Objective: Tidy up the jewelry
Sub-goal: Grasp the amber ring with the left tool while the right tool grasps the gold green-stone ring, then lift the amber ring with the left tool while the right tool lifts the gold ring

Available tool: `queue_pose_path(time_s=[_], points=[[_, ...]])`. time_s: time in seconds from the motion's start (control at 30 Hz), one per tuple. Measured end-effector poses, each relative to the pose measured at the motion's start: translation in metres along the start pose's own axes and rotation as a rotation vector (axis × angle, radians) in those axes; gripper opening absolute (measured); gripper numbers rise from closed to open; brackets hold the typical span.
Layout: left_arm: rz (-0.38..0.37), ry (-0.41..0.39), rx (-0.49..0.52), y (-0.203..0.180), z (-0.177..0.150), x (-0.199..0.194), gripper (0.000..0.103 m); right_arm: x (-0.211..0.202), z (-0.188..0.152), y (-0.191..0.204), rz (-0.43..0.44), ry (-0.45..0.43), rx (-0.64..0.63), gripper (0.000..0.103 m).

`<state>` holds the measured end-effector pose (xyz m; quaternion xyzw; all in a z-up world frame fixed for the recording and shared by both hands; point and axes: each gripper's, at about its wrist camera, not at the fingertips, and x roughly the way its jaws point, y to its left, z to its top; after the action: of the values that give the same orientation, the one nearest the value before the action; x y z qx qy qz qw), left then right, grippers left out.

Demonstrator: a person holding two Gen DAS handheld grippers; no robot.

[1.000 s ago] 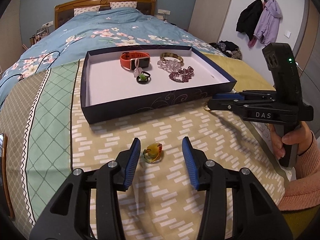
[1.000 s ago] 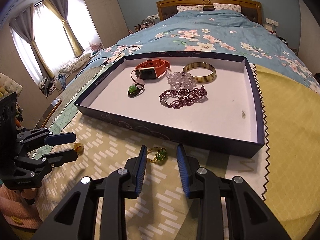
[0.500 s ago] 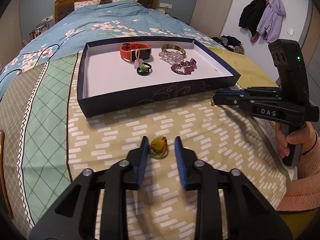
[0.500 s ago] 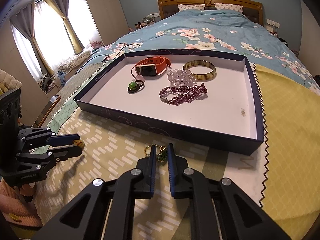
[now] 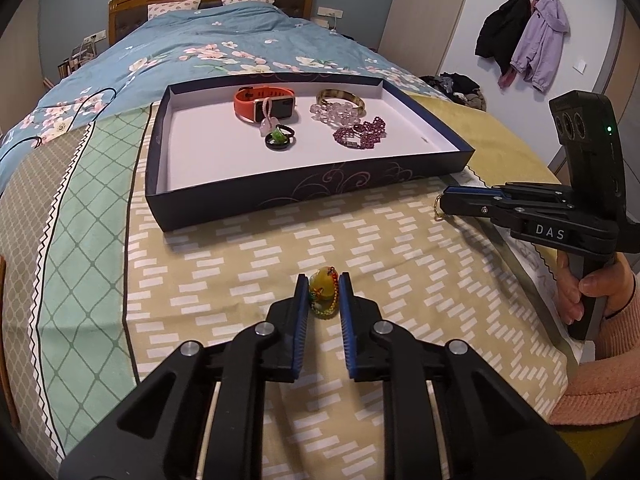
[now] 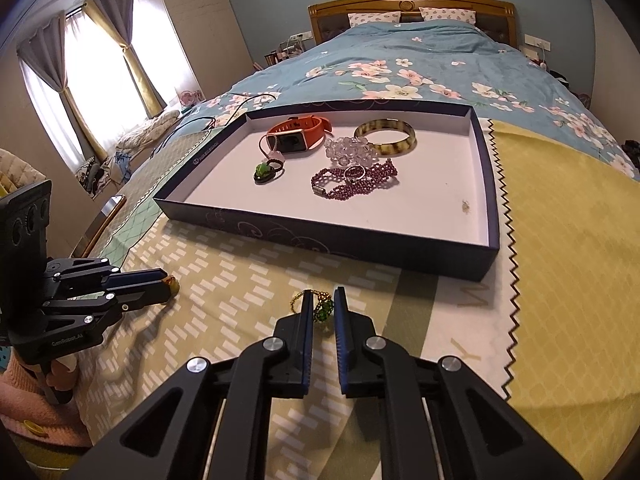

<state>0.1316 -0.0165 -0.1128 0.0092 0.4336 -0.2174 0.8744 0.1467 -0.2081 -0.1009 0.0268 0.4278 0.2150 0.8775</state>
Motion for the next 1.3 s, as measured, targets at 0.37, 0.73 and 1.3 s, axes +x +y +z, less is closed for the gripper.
queue_pose_path(time_s=[0.37,0.73,1.3], points=[[-0.001,-0.015,-0.008,-0.005,0.001,-0.005,0.015,-0.007,-0.003,0.000,0.012,-0.024,0.008,0.009],[-0.010,-0.046,-0.006,-0.011,0.005,-0.018,0.015,-0.018,-0.003,0.001,0.018,-0.055,0.014,0.009],[-0.028,-0.090,0.012,-0.018,0.012,-0.033,0.015,-0.028,0.002,0.003,0.020,-0.089,0.012,0.009]])
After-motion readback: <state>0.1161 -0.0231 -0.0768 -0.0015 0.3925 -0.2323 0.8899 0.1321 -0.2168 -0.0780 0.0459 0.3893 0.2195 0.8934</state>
